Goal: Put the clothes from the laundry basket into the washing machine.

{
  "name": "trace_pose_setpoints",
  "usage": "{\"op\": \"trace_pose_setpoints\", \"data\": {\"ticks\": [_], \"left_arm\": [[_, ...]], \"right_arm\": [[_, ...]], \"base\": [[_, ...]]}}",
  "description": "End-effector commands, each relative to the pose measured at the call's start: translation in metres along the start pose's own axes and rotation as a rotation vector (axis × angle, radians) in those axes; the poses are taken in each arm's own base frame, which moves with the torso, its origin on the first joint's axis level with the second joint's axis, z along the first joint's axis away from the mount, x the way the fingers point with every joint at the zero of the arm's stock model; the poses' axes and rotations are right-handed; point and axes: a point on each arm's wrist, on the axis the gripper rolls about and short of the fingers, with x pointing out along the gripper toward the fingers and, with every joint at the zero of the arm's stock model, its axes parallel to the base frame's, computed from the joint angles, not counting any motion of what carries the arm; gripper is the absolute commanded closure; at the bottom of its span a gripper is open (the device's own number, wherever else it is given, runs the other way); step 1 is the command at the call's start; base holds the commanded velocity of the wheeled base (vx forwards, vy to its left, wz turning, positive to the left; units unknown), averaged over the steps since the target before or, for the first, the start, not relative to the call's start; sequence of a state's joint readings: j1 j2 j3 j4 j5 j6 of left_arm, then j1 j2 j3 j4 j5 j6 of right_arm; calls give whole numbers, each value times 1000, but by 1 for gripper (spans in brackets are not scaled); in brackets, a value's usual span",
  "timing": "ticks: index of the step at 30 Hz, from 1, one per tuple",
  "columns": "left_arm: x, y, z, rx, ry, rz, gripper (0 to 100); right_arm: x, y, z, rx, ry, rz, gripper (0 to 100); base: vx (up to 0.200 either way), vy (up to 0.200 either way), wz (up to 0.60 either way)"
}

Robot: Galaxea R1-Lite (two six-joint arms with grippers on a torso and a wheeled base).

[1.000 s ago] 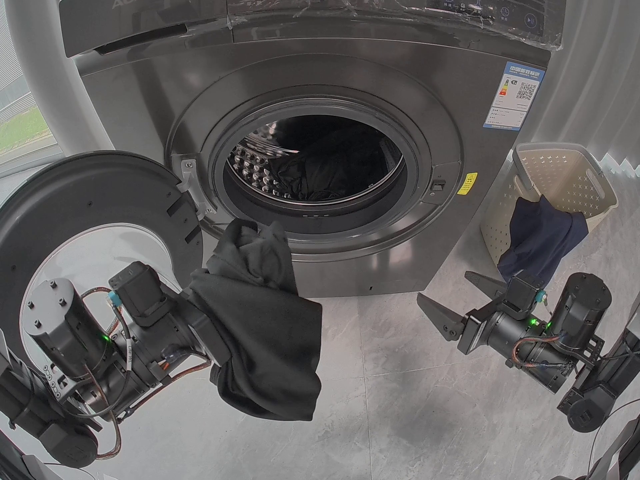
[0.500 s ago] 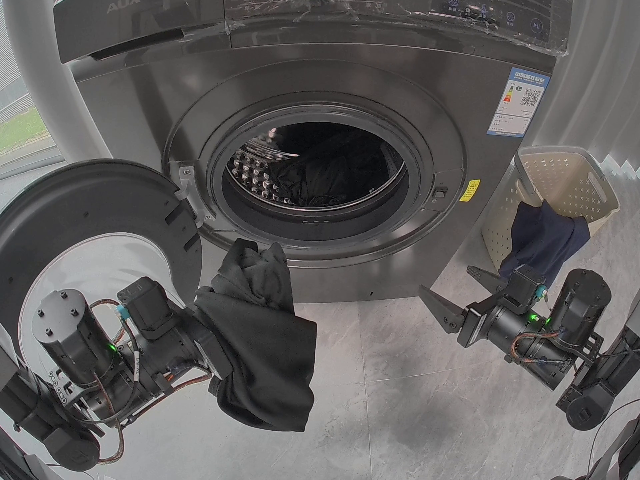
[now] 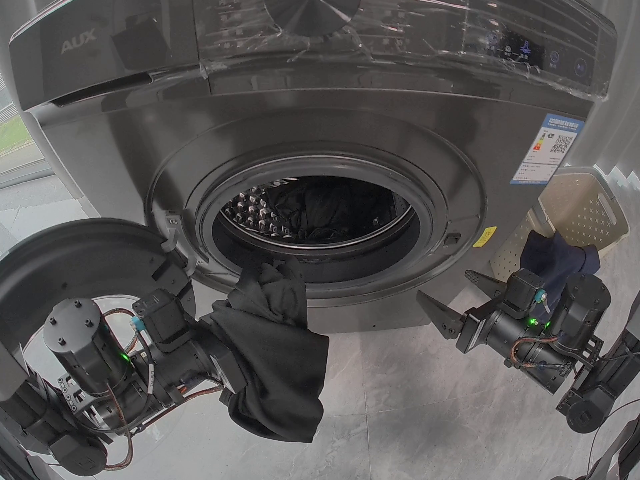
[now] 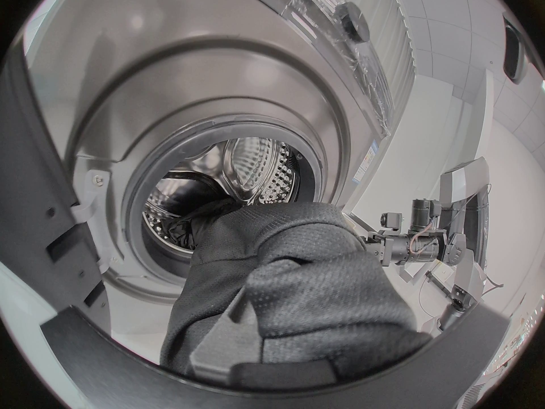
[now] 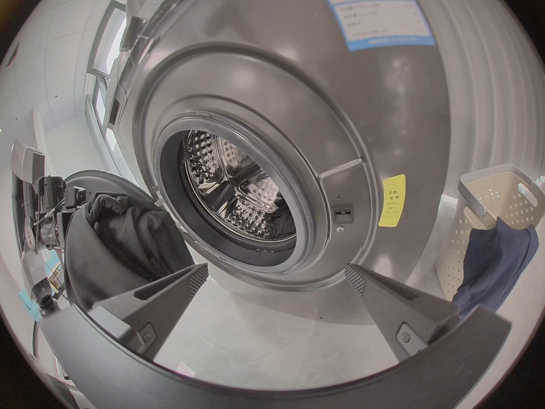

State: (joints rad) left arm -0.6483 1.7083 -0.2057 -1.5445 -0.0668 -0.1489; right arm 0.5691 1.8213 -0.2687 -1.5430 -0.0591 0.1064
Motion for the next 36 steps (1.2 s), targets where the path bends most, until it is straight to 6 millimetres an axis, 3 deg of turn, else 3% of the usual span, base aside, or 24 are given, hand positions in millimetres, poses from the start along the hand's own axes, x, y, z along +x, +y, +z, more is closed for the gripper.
{"op": "trace_pose_setpoints", "data": {"ticks": [1,9,16,18,22,25,28,29,31,36], "left_arm": [[4,-2,-5,0,21,-11,100],[9,-16,-14,11,54,-62,100],[66,-21,-27,71,22,-82,100],[88,-17,-34,68,10,-70,100],[106,-6,-45,66,12,-34,100],[137,14,-51,72,-32,18,100],[150,26,-56,76,-51,42,100],[166,35,-60,81,-74,58,100],[180,48,-57,88,-115,81,100],[194,51,-47,83,-147,108,100]], "right_arm": [[-3,1,-4,-2,19,10,0],[-18,23,-16,-11,90,96,0],[-23,27,-15,-11,86,118,0],[-24,27,-12,-10,77,122,0],[-24,28,-12,-11,74,121,0],[-23,27,-12,-10,72,120,0],[-23,27,-12,-11,74,121,0],[-23,27,-12,-11,77,122,0],[-23,28,-12,-11,77,124,0],[-22,28,-13,-10,77,125,0]], "base": [[0,0,0],[0,0,0],[0,0,0],[0,0,0],[0,0,0],[0,0,0],[0,0,0],[0,0,0],[0,0,0],[0,0,0]]}}
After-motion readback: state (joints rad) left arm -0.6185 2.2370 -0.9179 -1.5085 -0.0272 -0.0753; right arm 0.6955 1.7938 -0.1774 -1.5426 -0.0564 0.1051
